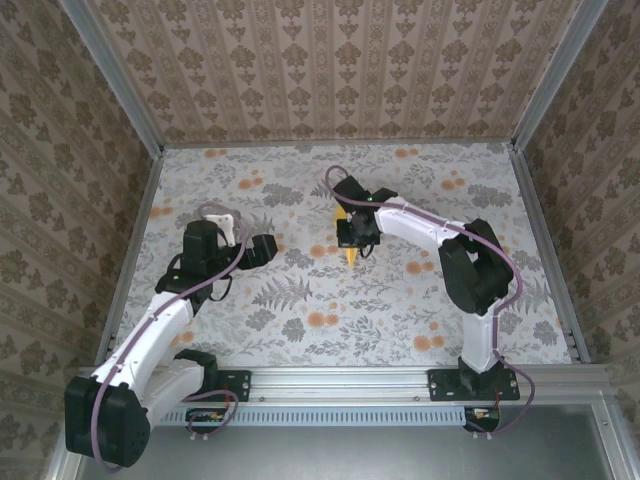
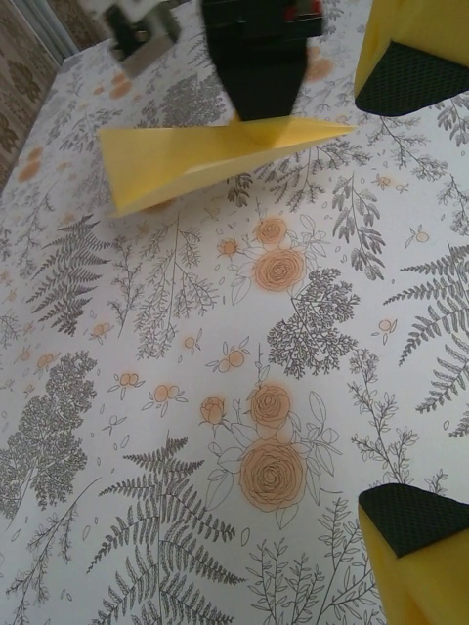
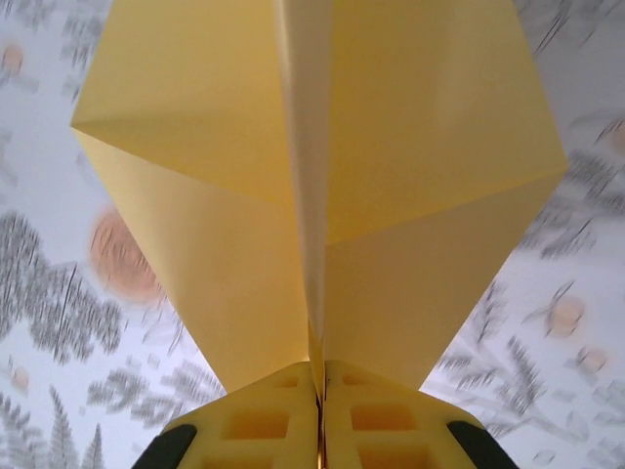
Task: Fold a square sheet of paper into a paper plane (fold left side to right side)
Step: Move the paper plane to the top-center of the table.
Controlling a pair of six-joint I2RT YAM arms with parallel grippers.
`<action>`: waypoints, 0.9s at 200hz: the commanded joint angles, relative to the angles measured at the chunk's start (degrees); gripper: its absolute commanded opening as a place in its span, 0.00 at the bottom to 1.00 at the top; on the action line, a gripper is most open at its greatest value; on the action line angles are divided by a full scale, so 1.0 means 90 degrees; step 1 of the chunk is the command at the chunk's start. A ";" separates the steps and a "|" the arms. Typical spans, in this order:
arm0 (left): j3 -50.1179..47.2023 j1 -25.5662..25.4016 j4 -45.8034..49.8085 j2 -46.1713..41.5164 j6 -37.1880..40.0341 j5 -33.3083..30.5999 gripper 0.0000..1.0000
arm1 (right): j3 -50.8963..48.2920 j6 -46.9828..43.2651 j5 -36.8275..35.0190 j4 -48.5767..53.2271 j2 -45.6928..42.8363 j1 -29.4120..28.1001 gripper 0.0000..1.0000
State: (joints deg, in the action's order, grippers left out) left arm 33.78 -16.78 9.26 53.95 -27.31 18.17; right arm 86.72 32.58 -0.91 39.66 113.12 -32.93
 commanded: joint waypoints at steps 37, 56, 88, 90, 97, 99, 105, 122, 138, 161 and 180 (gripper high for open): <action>0.0103 0.0048 0.0231 -0.0066 0.0193 0.0092 1.00 | 0.1307 -0.0510 -0.0200 0.0795 0.1090 0.0469 0.09; 0.0096 0.0053 0.0241 -0.0067 0.0193 0.0080 1.00 | 0.1517 -0.0596 -0.0207 0.0858 0.1355 0.0507 0.09; 0.0114 0.0048 0.0251 -0.0028 0.0193 0.0071 1.00 | 0.1686 -0.0630 -0.0181 0.0906 0.1589 0.0534 0.11; 0.0116 0.0053 0.0251 -0.0023 0.0198 0.0071 1.00 | 0.1691 -0.0624 -0.0177 0.0906 0.1598 0.0534 0.11; 0.0109 0.0056 0.0251 -0.0019 0.0193 0.0080 1.00 | 0.1699 -0.0621 -0.0173 0.0905 0.1625 0.0534 0.12; 0.0113 0.0062 0.0251 -0.0018 0.0193 0.0080 1.00 | 0.1702 -0.0622 -0.0165 0.0906 0.1627 0.0534 0.12; 0.0110 0.0052 0.0253 -0.0009 0.0188 0.0080 1.00 | 0.1695 -0.0622 -0.0140 0.0906 0.1645 0.0534 0.13; 0.0124 0.0050 0.0251 0.0013 0.0183 0.0090 1.00 | 0.1699 -0.0627 -0.0109 0.0906 0.1650 0.0529 0.16; 0.0139 0.0050 0.0251 0.0035 0.0175 0.0090 1.00 | 0.1695 -0.0634 -0.0076 0.0919 0.1640 0.0534 0.19; 0.0157 0.0057 0.0263 0.0097 0.0183 0.0081 1.00 | 0.1703 -0.0670 -0.0075 0.0964 0.1605 0.0534 0.22; 0.0210 0.0059 0.0289 0.0146 0.0192 0.0089 1.00 | 0.1676 -0.0700 -0.0085 0.0984 0.1524 0.0524 0.23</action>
State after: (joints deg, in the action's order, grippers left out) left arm 33.78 -16.78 11.05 54.72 -27.14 18.17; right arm 100.51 27.27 -1.56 45.58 126.52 -28.32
